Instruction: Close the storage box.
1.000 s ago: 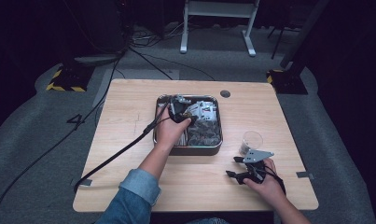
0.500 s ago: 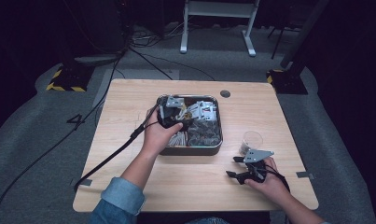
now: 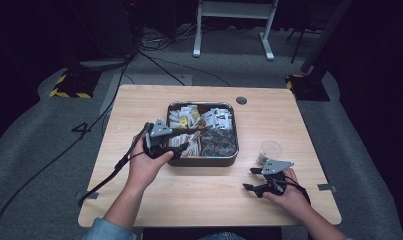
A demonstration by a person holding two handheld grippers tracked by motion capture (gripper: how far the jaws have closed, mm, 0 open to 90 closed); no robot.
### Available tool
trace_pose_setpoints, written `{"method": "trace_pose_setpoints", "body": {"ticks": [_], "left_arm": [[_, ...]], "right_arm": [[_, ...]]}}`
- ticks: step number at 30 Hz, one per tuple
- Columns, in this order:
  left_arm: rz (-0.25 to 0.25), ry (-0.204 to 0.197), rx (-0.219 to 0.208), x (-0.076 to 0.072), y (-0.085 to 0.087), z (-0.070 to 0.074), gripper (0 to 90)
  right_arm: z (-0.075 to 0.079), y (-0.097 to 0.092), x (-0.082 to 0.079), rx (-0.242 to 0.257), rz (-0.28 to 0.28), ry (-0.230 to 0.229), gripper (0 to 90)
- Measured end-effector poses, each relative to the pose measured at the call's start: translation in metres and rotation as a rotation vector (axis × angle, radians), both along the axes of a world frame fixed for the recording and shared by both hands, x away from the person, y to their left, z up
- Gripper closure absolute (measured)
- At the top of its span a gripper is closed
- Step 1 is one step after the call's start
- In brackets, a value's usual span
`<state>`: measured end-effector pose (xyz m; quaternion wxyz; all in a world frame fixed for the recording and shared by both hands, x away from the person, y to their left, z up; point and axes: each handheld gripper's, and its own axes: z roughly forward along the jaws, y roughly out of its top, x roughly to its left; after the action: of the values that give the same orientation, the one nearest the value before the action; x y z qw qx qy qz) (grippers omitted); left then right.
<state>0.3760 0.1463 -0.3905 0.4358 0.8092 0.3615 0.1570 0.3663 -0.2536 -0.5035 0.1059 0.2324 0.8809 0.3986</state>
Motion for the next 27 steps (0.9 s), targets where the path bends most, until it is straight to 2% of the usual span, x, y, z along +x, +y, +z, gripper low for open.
{"method": "trace_pose_setpoints", "body": {"ticks": [7, 10, 14, 19, 24, 27], "left_arm": [[-0.013, 0.008, 0.038, -0.025, 0.018, -0.02, 32.4], [-0.024, 0.012, 0.076, -0.032, 0.024, -0.033, 32.5], [-0.02, 0.053, 0.084, -0.037, 0.032, -0.051, 32.7], [-0.018, 0.086, 0.109, -0.043, 0.038, -0.061, 31.5], [-0.01, 0.155, 0.155, -0.045, 0.045, -0.078, 29.5], [-0.001, 0.169, 0.165, -0.047, 0.048, -0.083, 29.0]], "right_arm": [[0.0, 0.0, 0.0, 0.0, -0.001, -0.001, 31.0], [0.0, 0.001, 0.0, -0.001, -0.001, -0.001, 31.0], [0.0, 0.0, 0.001, 0.0, -0.001, 0.0, 31.0], [0.0, 0.002, 0.003, 0.001, 0.004, 0.001, 31.0], [0.0, 0.002, 0.003, 0.001, 0.004, 0.002, 31.0], [0.0, 0.002, 0.003, 0.001, 0.007, 0.002, 31.0]]}}
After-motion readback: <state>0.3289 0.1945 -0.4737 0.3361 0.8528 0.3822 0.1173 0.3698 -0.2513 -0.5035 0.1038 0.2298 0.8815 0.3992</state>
